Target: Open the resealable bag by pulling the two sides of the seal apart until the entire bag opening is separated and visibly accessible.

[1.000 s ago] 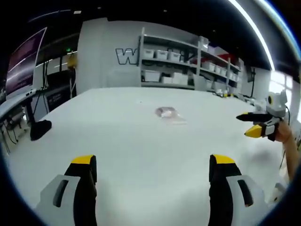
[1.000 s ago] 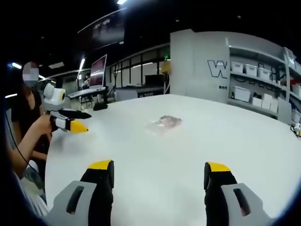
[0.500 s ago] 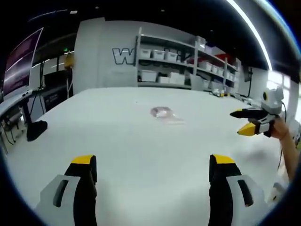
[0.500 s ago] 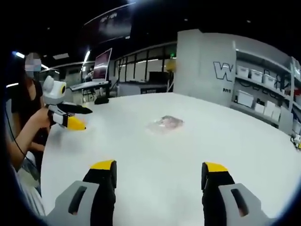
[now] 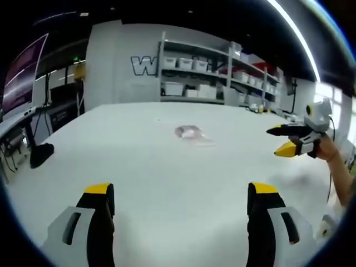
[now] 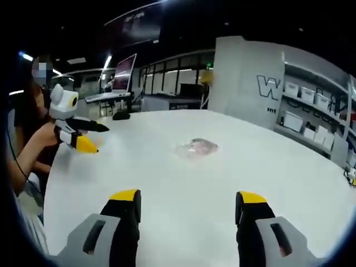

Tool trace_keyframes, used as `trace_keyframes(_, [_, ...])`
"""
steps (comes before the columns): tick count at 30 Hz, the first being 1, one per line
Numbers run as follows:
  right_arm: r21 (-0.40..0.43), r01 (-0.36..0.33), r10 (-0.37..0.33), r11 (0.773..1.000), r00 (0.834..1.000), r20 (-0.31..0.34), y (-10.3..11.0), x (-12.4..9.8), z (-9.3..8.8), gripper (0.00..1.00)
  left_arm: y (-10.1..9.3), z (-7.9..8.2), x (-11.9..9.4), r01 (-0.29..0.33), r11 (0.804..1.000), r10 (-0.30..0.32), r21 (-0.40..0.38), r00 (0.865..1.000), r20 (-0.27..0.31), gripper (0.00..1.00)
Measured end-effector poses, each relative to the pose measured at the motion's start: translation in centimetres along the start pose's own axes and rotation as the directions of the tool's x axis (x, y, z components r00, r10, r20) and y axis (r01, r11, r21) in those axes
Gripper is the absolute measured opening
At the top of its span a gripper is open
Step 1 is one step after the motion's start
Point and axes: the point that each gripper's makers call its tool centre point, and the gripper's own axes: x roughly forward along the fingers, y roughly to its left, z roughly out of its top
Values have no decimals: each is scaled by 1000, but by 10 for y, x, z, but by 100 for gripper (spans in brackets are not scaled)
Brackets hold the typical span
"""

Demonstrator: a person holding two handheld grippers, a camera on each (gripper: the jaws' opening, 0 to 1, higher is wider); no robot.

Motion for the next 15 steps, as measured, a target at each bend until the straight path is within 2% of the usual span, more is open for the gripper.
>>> trace_keyframes(15, [6, -31, 31, 999, 1000, 5, 2, 5, 6, 65, -6, 5, 2, 11, 1000, -11, 15, 1000, 2, 100])
